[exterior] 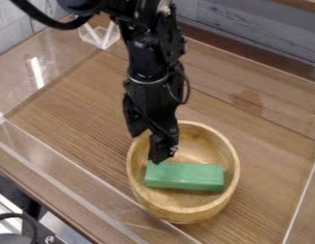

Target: Put the green block in the brown bowl

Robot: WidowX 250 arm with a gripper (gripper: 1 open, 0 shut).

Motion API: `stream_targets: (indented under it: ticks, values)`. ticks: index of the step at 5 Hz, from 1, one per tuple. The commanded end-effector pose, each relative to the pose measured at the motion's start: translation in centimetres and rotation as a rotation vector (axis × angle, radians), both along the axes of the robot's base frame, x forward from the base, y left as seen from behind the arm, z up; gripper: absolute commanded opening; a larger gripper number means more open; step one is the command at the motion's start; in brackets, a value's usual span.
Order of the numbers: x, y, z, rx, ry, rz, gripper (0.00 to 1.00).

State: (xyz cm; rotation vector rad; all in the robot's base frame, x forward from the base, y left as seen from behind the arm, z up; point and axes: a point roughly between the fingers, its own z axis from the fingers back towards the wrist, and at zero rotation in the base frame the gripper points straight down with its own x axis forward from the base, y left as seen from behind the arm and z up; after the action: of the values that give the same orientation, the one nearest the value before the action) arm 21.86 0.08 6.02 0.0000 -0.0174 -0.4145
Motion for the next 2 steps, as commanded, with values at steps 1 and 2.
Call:
stream_targets:
  ticks: [1, 2]
  values:
    - [0.75, -0.12, 0.74, -0.002, -0.064, -0.018, 1.00]
    - [1.01, -0.05, 0.47, -0.004, -0.076, -0.027, 1.00]
